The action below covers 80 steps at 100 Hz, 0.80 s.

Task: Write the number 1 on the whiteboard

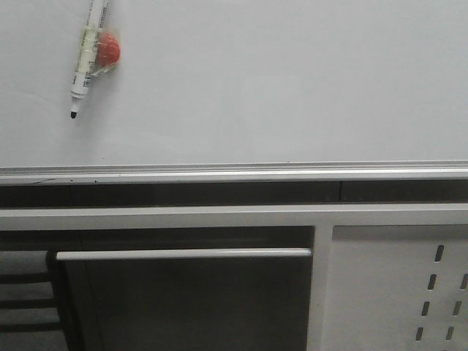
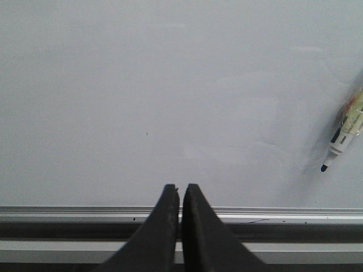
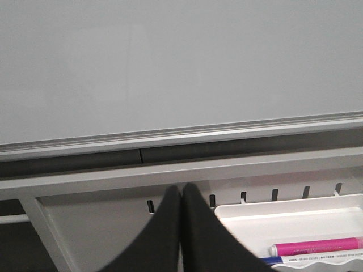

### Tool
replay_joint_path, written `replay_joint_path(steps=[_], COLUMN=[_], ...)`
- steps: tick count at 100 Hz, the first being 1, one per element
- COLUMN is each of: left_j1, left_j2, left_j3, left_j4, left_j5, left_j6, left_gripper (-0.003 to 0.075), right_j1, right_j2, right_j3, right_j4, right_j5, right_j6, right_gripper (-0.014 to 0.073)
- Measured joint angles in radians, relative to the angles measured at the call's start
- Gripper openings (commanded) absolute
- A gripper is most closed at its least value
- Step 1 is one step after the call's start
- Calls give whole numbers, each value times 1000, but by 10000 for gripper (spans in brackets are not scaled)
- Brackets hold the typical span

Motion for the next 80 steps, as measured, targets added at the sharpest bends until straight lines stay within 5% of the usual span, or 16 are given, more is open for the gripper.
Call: replay_joint_path(steps=[80], left_j1=[0], left_j2=[0], left_j3=[0], left_j4=[-26], left_j5=[-49], left_j6=[0], left_gripper=[-20], right_j1=[0], right_j2=[0], right_j3=[0], right_j4=[59], right_j5=[-127], right_j6=[0], right_gripper=[-53])
